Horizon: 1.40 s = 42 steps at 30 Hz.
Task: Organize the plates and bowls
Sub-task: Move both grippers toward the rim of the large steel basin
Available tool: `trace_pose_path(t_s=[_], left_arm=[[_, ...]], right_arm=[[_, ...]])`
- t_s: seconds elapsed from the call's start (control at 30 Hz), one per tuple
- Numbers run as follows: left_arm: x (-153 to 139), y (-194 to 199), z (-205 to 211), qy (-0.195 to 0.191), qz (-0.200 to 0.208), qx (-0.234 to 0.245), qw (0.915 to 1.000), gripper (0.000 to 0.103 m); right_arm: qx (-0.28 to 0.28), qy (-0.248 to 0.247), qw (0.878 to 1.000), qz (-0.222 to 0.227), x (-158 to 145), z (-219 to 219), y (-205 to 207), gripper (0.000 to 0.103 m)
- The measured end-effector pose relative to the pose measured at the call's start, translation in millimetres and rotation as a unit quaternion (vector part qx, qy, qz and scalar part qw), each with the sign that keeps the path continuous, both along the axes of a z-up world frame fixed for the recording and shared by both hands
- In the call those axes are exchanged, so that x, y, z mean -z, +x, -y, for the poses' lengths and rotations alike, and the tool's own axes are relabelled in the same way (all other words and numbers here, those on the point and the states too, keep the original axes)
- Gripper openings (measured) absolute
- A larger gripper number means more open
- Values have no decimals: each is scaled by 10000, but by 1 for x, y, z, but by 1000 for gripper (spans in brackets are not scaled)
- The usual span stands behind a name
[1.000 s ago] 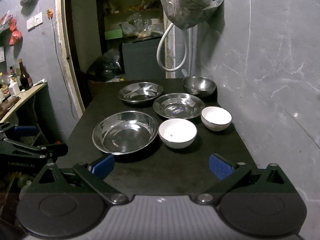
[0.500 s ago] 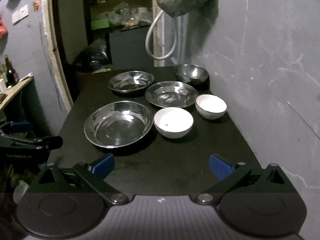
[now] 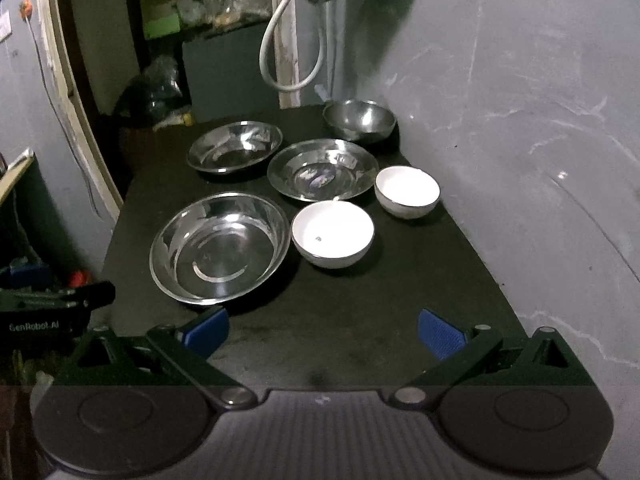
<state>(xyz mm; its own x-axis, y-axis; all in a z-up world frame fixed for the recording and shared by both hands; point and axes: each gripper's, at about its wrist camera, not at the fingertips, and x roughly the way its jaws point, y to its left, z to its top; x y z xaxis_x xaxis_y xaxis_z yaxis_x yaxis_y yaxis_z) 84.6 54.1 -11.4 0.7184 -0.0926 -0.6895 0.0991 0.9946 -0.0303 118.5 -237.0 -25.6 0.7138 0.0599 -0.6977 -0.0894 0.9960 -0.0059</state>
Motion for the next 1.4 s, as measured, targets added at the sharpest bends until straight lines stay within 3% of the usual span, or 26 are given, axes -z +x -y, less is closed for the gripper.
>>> trace_pose_path(t_s=[0.23,0.87,1.0,1.2,1.4], left_arm=[[-4,13,-6,90,-64,-304,9995,102],[-3,72,-17,364,-284,-1182,9919,102],[-5,93,-15,301,-251,-1356,9900,102],[-6,136,-17,41,2,-1583,9874,102],[-1,196,-21,-335,22,-1928,9807,102]], right_arm=[[33,-243,9986,-463,-5,-14,30,103],[-607,-113,9965,-569,1,-21,114,103],[-893,54,9956,-267,-1,-22,132,103],[-1667,412,9823,753,-6,-27,160,103],[-1944,566,9743,982,-4,-40,218,103]])
